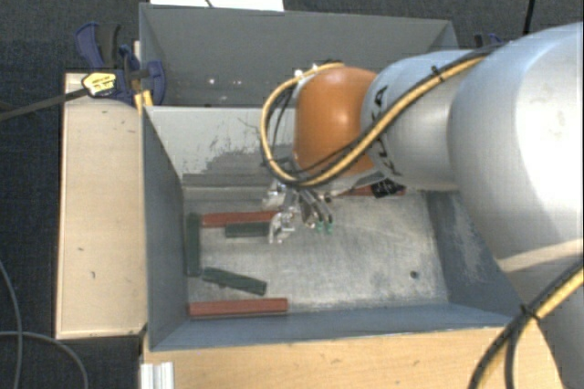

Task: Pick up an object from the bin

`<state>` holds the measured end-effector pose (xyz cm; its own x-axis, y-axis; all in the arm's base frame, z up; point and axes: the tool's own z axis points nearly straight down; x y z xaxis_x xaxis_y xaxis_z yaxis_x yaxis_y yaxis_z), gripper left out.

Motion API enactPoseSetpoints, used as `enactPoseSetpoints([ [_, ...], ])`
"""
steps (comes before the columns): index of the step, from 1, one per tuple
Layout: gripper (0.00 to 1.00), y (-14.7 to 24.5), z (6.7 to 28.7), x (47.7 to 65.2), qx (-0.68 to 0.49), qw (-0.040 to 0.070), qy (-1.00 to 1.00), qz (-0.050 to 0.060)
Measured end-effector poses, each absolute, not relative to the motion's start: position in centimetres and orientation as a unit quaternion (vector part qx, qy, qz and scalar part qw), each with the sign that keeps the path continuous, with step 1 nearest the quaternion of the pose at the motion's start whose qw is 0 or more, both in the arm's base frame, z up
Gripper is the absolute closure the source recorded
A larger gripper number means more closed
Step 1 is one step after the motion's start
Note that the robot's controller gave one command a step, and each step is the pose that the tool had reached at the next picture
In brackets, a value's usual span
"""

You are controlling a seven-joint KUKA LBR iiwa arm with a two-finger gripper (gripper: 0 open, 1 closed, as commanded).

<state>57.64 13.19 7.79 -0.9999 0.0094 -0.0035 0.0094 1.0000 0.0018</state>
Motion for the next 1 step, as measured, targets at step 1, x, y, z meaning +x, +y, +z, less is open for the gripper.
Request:
enactPoseSetpoints([
  [1, 1.00, 13.26, 26.72, 55.02, -0.007, 0.005, 1.000, 0.001],
])
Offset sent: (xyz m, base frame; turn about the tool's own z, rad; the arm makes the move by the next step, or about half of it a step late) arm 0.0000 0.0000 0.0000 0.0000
